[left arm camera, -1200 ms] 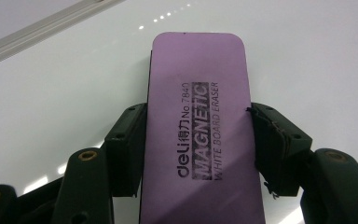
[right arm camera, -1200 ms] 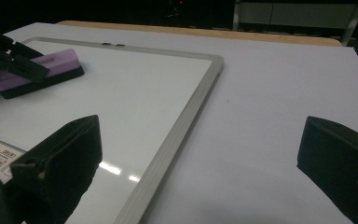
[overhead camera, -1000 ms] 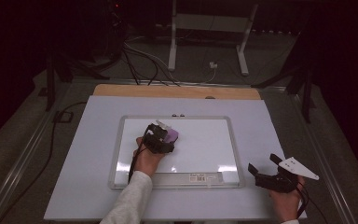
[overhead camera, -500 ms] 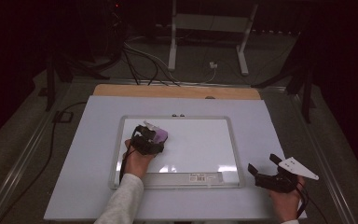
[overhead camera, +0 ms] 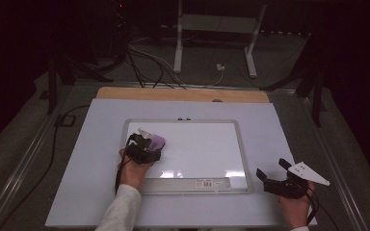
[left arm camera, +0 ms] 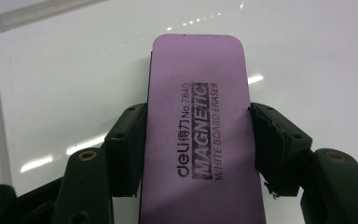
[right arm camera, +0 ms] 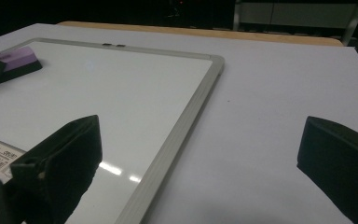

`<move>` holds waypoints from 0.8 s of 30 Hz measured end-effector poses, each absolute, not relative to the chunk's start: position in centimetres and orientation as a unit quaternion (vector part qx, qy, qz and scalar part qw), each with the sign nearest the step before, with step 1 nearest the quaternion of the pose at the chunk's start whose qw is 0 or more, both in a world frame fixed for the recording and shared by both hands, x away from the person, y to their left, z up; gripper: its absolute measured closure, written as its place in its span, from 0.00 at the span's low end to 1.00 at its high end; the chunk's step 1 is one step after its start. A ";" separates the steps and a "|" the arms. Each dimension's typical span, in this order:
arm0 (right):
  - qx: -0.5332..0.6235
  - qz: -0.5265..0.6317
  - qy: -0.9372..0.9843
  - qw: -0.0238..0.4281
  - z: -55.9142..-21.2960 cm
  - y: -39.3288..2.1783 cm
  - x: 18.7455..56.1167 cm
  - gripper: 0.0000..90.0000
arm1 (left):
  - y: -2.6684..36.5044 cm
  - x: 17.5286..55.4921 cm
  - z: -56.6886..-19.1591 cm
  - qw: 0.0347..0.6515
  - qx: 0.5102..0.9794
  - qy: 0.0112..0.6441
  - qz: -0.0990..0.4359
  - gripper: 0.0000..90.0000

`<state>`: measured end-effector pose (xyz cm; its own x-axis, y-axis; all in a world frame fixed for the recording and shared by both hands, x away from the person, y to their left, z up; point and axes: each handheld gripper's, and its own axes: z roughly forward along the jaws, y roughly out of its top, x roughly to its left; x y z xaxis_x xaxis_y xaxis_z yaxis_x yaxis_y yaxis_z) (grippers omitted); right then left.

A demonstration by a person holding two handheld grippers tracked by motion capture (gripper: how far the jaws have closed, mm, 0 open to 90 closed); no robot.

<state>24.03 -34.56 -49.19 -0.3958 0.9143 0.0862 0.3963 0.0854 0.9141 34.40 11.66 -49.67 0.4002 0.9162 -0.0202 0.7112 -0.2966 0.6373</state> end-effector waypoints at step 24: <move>0.478 0.476 0.687 0.270 -49.2 -34.4 24.0 0.00 | 13.0 30.1 -47.9 0.347 0.802 0.427 0.232 0.37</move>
